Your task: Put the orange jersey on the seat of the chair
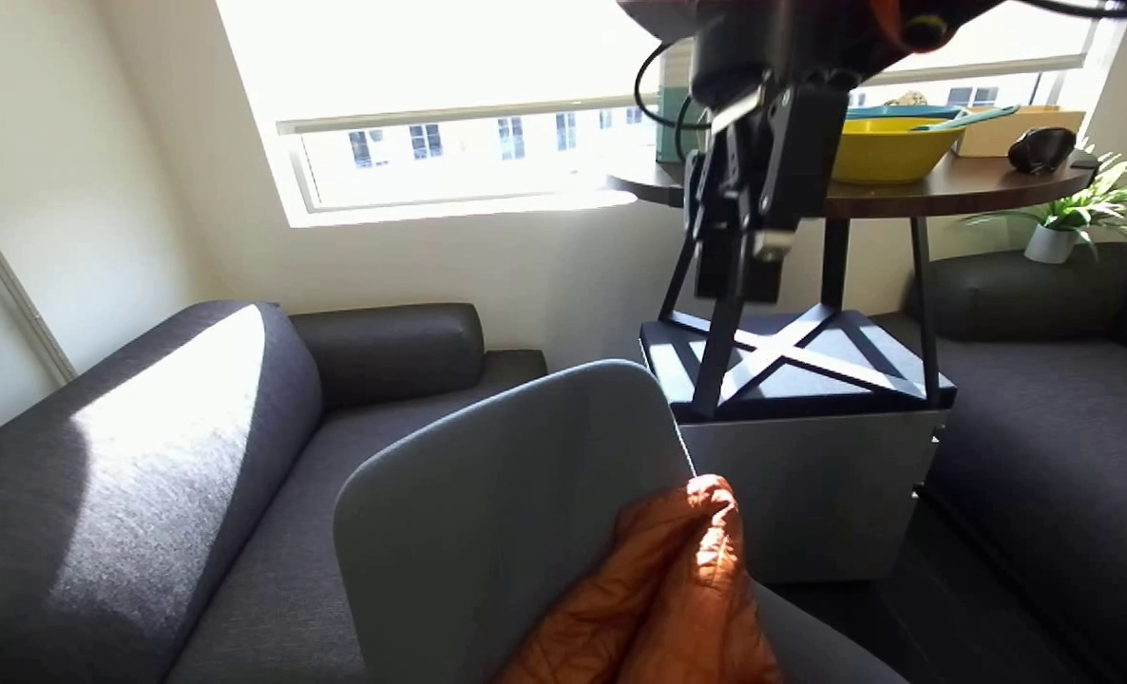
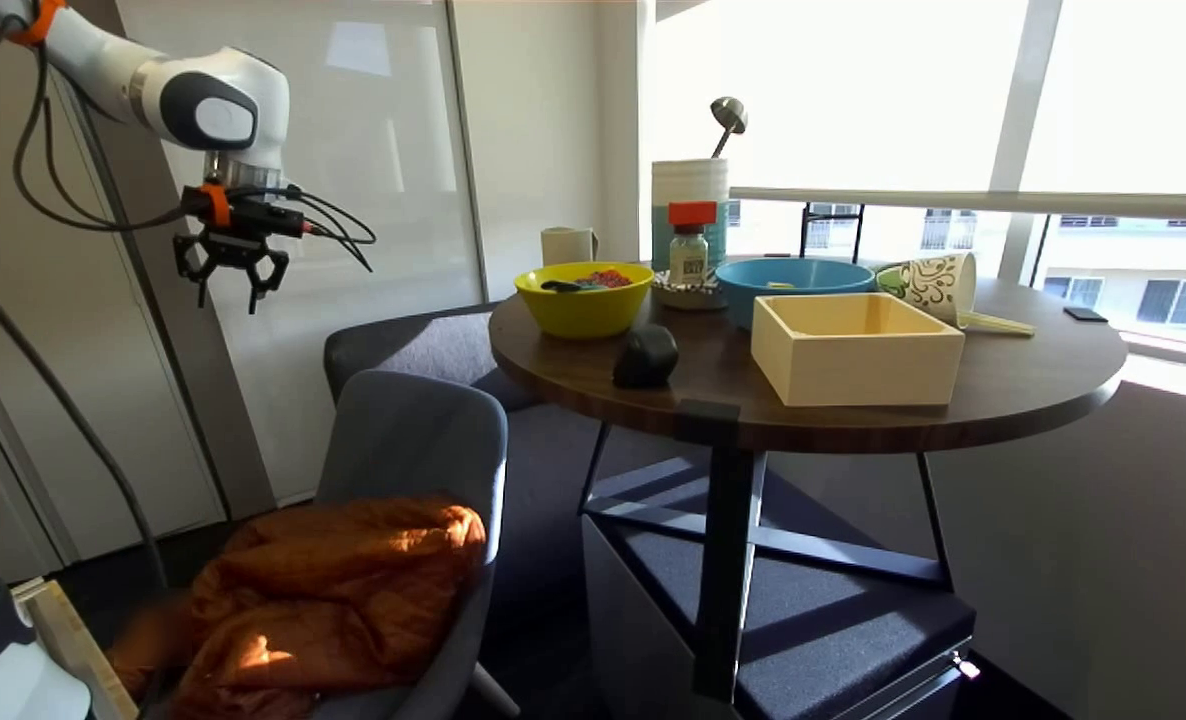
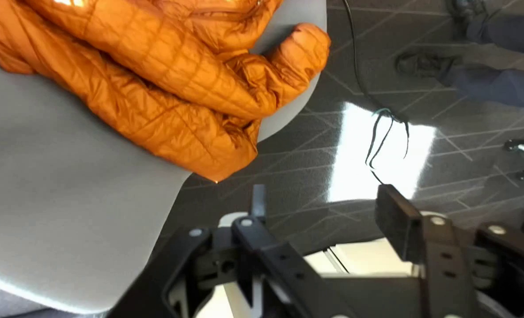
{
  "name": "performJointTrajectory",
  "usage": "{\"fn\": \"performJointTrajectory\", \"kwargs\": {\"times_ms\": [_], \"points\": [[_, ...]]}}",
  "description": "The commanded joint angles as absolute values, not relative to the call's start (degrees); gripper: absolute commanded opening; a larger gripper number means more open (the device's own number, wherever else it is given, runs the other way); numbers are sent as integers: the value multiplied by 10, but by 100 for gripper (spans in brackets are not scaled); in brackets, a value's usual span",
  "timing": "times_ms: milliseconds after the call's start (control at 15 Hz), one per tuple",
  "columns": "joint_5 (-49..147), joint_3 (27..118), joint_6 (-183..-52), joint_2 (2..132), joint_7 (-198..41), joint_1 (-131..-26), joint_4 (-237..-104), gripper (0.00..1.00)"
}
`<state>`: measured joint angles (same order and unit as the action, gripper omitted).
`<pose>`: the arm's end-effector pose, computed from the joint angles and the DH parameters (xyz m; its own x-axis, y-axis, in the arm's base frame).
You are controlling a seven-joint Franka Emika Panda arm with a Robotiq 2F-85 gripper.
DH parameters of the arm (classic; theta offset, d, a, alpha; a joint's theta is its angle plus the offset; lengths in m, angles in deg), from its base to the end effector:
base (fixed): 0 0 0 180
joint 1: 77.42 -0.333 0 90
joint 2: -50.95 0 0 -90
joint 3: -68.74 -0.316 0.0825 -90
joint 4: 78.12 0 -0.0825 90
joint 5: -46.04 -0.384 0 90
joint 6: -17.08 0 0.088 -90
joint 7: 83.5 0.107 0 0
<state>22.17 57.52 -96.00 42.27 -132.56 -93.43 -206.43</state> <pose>0.4202 0.2472 0.4259 0.4353 0.8873 0.1523 0.8714 -0.3727 -0.3191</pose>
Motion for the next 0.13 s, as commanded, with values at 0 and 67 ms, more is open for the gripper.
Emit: {"fn": "performJointTrajectory", "kwargs": {"times_ms": [0,67], "points": [[197,588,-935,406,-1343,-930,-2054,96],[191,598,-923,391,-1352,-926,-2049,79]]}}
